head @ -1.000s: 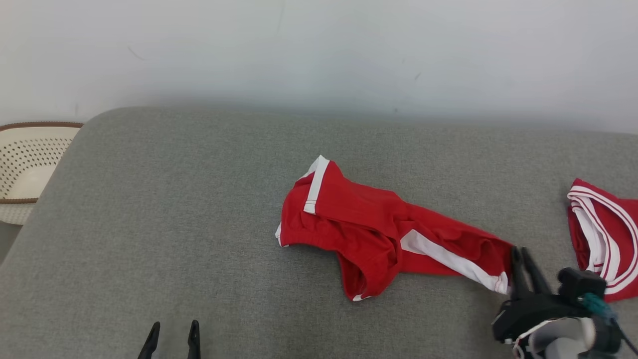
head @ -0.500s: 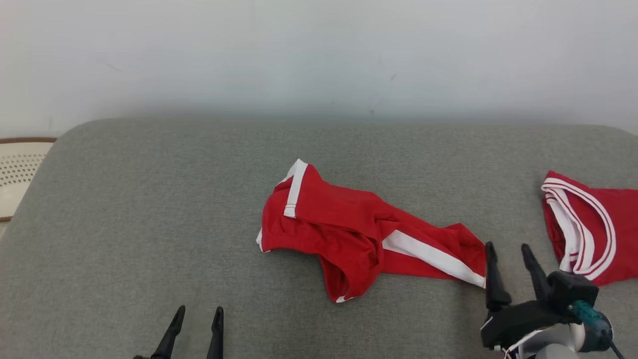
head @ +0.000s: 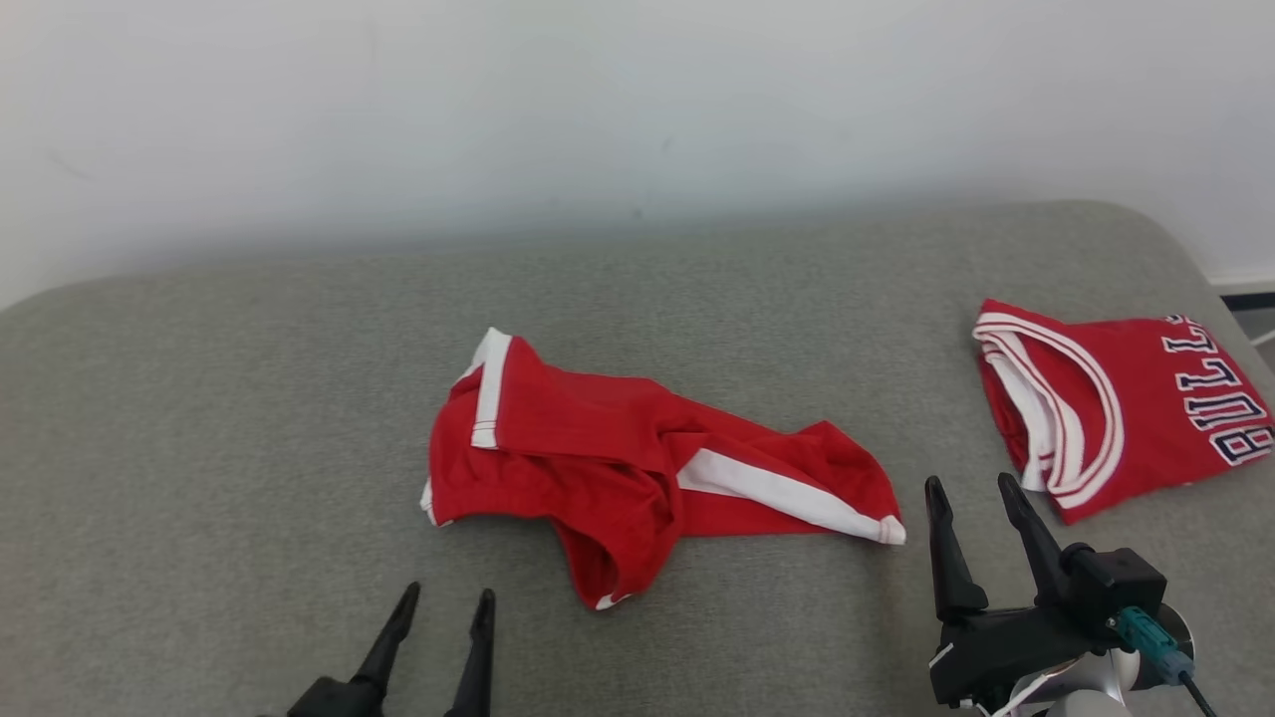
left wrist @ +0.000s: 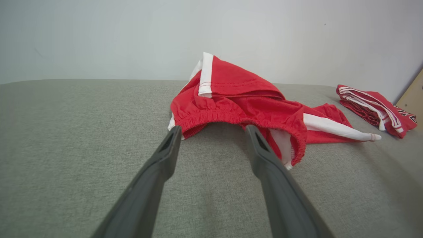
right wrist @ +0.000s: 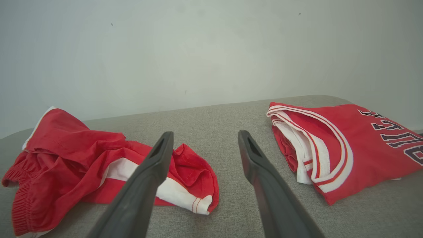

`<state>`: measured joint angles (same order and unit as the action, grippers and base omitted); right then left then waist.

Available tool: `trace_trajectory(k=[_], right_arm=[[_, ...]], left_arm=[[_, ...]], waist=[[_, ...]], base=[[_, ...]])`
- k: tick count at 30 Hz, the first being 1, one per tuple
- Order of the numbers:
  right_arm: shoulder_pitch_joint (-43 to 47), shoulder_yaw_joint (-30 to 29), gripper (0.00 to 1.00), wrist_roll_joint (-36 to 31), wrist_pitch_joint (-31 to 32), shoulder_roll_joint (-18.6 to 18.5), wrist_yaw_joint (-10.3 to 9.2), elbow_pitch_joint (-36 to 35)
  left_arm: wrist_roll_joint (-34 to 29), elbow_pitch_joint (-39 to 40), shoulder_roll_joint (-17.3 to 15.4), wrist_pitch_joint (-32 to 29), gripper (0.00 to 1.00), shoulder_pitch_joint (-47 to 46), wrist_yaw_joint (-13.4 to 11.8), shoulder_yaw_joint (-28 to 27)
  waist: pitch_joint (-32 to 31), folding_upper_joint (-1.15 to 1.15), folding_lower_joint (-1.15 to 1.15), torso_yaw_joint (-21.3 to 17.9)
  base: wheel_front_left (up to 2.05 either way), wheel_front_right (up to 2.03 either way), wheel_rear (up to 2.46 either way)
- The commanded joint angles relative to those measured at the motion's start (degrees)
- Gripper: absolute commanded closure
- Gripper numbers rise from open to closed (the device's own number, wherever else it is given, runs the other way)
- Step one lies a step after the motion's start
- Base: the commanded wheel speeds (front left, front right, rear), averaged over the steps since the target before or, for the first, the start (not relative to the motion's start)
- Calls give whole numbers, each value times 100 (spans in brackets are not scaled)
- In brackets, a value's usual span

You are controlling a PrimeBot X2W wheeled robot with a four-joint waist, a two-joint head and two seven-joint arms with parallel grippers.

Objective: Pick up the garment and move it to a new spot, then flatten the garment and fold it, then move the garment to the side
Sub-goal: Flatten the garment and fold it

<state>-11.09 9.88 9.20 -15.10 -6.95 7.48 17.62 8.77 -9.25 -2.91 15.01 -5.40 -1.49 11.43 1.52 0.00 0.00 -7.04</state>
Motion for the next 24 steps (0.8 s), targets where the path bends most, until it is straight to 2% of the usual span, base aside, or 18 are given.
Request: trace_trajectory(k=[1,10,14,24], right_arm=[[83,24,0,48,-2,-9,2,-20],[-32,171,0,141,-2,29,2,18],[-127,136,0,158,-2,28,2,35],[-122,76,0,160,-2,92,2,23]], left_arm=[[15,-72,-2,22,0,-113,40,72],[186,-468,-4,22,0,-650,132,631],[515,-696,-8,22,0,-825,146,699],[838,-1232,-7,22,0,-995,217,841]], waist=[[97,0,0,-244],[365,0,0,-855],[501,0,0,-1060],[640,0,0,-1255]], base=[[0,0,0],[0,0,0],[0,0,0],[0,0,0]])
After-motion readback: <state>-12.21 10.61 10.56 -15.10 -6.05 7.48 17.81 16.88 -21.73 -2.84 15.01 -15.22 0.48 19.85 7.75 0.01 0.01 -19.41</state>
